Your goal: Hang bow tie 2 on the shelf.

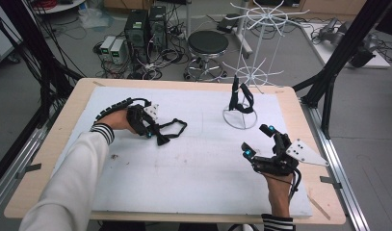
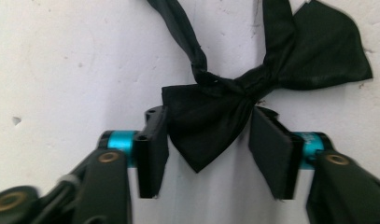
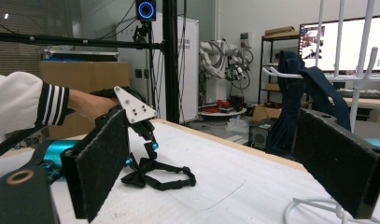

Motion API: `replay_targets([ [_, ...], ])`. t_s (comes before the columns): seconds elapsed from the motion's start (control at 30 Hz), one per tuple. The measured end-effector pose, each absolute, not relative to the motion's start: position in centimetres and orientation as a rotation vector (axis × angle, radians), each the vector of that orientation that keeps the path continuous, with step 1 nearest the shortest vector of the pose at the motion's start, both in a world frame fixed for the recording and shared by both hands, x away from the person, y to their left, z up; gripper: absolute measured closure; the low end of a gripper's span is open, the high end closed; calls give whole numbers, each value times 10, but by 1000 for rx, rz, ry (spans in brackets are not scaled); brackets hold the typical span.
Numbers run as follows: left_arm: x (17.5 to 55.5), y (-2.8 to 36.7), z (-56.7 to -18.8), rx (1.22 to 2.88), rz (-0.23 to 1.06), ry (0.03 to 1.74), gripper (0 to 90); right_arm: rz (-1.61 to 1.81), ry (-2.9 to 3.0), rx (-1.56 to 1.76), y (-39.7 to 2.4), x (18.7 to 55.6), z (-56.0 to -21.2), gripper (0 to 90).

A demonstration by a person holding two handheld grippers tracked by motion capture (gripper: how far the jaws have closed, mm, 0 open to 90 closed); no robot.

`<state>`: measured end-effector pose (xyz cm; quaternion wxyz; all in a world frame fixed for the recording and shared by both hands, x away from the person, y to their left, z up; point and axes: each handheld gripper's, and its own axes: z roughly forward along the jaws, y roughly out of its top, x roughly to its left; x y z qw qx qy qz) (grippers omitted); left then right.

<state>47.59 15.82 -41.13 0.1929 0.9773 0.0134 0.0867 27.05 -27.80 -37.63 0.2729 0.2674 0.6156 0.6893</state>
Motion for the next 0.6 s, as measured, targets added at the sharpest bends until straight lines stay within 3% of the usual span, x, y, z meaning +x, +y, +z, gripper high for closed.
replay_targets([
  [0.47,473,156,-410,2762,228,9,844,1863,1652,718,-278,270,-376,106],
  [0.6,472,154,-410,2771,243,13,864,1864,1650,726,-278,270,-376,106],
])
